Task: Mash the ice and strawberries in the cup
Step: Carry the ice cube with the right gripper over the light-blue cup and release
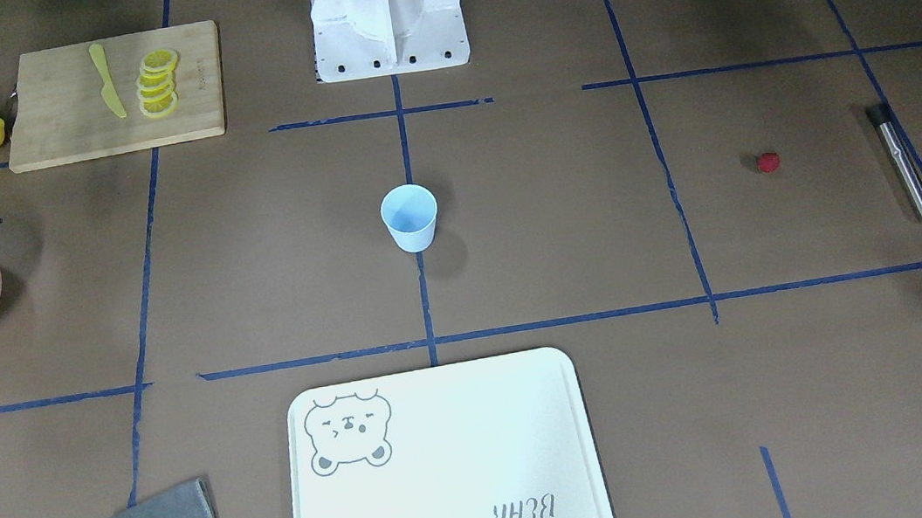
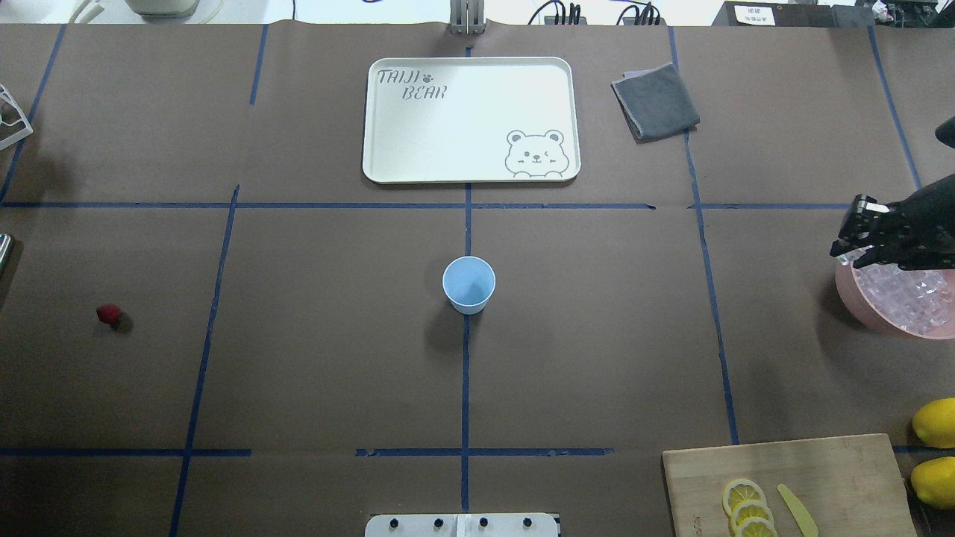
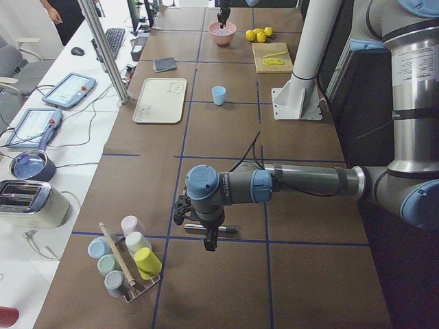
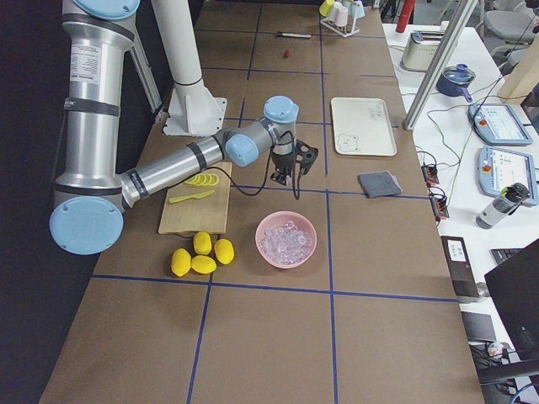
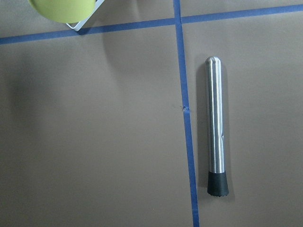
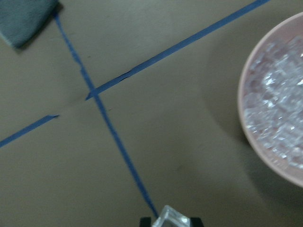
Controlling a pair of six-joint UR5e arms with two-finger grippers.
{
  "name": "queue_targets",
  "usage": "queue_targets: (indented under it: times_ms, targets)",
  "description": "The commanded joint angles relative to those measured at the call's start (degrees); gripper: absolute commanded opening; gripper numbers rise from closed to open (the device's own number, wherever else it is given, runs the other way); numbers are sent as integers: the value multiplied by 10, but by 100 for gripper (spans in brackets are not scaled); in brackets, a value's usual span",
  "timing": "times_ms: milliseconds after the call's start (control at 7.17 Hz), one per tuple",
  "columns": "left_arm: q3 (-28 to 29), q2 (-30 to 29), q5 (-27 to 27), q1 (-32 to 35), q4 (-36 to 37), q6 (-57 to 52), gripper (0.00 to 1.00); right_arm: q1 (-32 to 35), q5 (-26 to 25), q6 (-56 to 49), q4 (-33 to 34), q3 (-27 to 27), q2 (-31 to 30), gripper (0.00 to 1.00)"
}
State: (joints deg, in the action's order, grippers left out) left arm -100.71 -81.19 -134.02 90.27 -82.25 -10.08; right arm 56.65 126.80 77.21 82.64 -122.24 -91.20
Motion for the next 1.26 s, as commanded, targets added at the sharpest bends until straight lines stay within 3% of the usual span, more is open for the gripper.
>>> queue_targets:
  times_ms: [0, 139, 279, 418, 837, 1116]
  targets:
    - [1, 0, 0, -1, 0, 1, 100, -107, -7, 150, 52, -12, 141, 0]
    - [2, 0, 0, 0, 1, 1, 100, -170, -29, 206, 52, -8, 181, 0]
    - [2, 0, 0, -1, 1, 1, 100, -225, -92, 256, 53, 32, 253, 0]
    - [2, 0, 0, -1, 1, 1, 100, -265, -121, 290, 53, 87, 313, 0]
    - [1, 6, 0, 0, 1, 1, 100, -269, -132, 316, 48, 248, 448, 0]
    - [0, 6, -2, 0, 1, 1, 100, -269, -133, 313, 47, 268, 450, 0]
